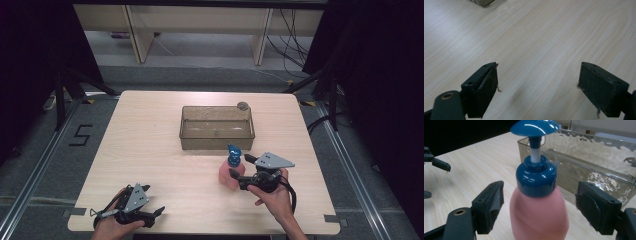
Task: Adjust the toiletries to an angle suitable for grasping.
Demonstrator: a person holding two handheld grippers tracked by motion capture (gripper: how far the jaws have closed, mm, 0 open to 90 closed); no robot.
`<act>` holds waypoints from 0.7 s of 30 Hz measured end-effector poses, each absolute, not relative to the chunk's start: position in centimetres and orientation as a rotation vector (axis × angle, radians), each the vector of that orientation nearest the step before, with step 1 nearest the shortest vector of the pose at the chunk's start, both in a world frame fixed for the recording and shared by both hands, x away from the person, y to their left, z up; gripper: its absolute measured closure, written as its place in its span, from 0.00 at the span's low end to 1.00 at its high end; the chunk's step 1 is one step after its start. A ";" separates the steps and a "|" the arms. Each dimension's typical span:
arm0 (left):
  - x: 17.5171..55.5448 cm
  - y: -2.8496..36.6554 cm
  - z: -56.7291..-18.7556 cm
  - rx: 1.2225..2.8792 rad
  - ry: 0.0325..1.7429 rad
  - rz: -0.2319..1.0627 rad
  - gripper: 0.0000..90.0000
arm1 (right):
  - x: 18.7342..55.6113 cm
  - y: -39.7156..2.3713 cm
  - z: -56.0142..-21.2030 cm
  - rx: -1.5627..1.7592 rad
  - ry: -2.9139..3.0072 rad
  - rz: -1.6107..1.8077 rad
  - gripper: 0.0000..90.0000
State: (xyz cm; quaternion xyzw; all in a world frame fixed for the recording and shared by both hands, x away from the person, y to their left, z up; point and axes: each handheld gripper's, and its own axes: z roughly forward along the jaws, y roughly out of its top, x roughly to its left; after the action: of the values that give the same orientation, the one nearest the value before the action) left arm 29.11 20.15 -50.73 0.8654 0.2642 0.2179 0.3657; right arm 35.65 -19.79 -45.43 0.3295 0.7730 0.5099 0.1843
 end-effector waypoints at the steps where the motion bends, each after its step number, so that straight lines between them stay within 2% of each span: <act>1: 29.1 20.1 -50.7 2.225 0.679 0.560 0.17 | 35.6 -19.8 -45.4 0.929 2.179 1.437 0.26; 21: 29.4 20.1 -50.8 2.221 0.697 0.600 0.17 | 36.5 -18.8 -45.4 0.942 2.192 1.478 0.30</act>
State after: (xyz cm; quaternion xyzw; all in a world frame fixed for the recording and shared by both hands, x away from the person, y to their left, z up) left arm 29.38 20.08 -50.76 0.8619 0.2706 0.2328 0.3603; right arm 36.54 -18.77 -45.44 0.3309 0.7701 0.5192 0.1669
